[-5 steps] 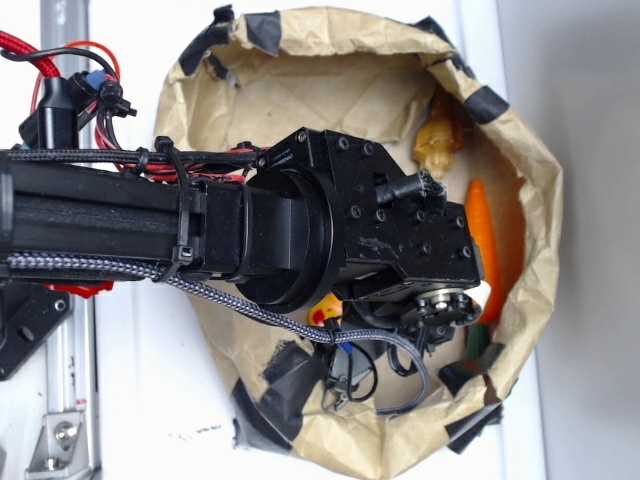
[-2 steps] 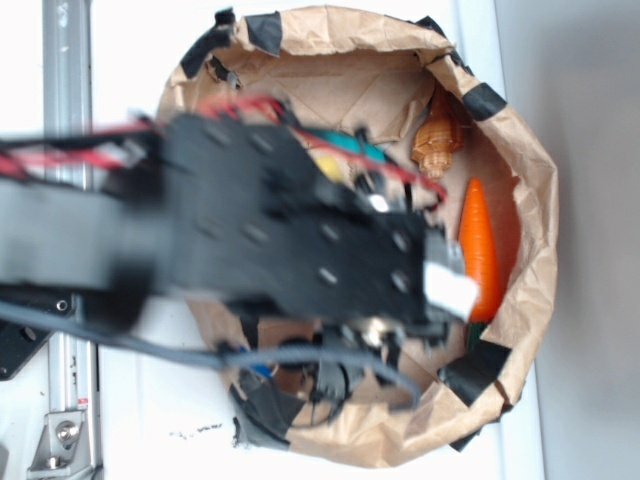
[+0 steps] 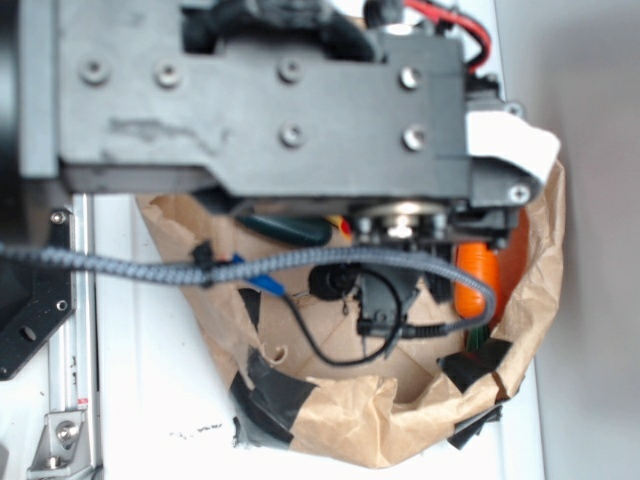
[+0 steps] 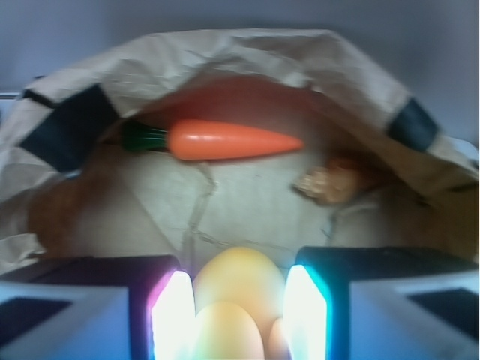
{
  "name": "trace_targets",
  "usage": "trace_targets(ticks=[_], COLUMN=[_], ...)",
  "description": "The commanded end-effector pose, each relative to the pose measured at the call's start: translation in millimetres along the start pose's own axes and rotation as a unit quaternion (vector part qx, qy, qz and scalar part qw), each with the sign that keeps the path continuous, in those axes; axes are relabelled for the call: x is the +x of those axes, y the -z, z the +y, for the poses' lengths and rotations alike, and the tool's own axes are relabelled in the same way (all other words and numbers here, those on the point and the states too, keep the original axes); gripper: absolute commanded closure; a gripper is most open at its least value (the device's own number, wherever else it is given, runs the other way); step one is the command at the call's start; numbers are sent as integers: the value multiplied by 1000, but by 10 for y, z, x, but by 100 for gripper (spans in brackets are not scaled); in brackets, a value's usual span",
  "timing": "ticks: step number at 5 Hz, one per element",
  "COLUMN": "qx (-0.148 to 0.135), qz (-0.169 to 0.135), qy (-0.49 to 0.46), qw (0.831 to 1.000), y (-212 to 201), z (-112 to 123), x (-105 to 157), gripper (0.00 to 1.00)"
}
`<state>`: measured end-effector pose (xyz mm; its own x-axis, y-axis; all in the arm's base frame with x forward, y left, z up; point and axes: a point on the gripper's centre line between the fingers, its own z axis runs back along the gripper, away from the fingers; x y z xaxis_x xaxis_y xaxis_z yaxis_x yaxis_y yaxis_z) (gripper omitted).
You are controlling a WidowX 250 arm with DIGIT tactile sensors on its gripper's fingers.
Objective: Grab the yellow duck.
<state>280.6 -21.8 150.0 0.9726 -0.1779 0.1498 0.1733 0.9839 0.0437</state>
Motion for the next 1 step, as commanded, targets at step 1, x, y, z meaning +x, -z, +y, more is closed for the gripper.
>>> trace_targets(ticks=[1], qx=[-1], qz=[-32], qy=[-27], qw=[999], y=[-136], z=[-174], x=[-46], gripper=[100])
